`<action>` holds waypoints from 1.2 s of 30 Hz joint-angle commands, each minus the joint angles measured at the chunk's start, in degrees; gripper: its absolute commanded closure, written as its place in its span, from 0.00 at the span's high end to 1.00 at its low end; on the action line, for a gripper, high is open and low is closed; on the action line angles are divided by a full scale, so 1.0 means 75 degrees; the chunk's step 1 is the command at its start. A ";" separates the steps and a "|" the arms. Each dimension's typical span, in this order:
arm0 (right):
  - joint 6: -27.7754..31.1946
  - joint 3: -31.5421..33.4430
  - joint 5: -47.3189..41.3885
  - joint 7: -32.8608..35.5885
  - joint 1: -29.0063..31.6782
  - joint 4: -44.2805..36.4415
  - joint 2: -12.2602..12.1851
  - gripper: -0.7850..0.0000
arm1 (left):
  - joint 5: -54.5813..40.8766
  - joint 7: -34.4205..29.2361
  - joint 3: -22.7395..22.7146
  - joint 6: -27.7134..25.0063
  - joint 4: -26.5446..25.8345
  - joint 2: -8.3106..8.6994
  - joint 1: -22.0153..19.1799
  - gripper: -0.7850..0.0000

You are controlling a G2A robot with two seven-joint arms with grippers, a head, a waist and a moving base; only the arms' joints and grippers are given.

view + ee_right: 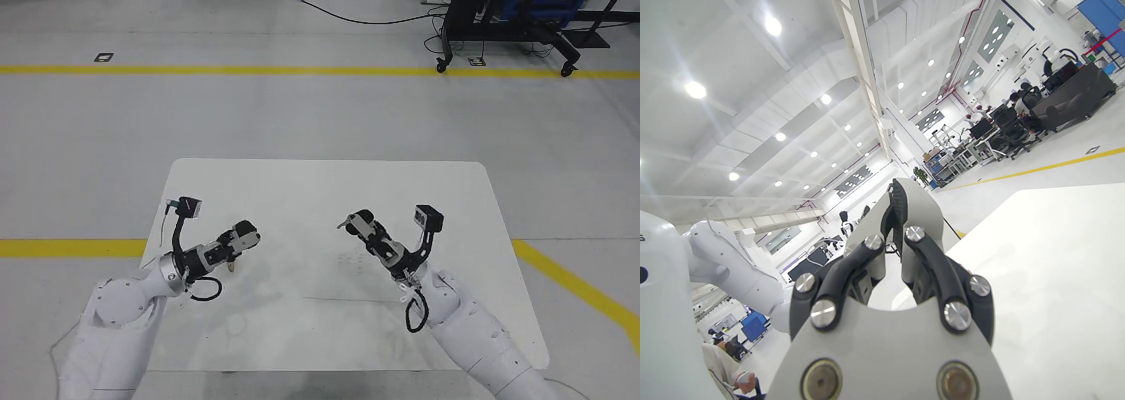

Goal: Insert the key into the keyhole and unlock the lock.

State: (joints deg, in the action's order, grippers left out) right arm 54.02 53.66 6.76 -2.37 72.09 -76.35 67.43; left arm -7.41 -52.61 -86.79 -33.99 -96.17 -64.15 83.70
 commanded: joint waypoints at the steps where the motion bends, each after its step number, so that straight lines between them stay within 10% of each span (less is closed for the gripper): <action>1: -0.0555 -0.0344 -0.0750 0.0557 -0.0226 0.0173 0.0088 0.00 | -0.0083 0.0180 0.0286 -0.1242 0.0059 -0.0034 -0.0018 1.00; 22: -0.0542 -0.1026 -0.2479 0.2317 -0.0659 0.0988 0.0510 0.00 | 0.0548 0.0323 0.1691 -0.1851 0.1209 -0.0048 -0.1144 0.85; 31: -0.0363 -0.1081 -0.2295 0.2456 -0.0813 0.1031 0.0648 0.00 | 0.0576 0.0363 0.1819 -0.1718 0.1374 0.0007 -0.1297 0.50; 36: -0.0400 -0.1064 -0.2177 0.2473 -0.0854 0.1080 0.0704 0.00 | 0.0367 0.0116 0.1962 -0.1829 0.1425 0.0047 -0.1351 0.46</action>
State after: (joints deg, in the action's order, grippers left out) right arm 51.05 45.64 -9.68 16.14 65.72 -68.30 72.65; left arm -4.60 -51.50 -72.13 -47.57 -85.57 -63.87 73.63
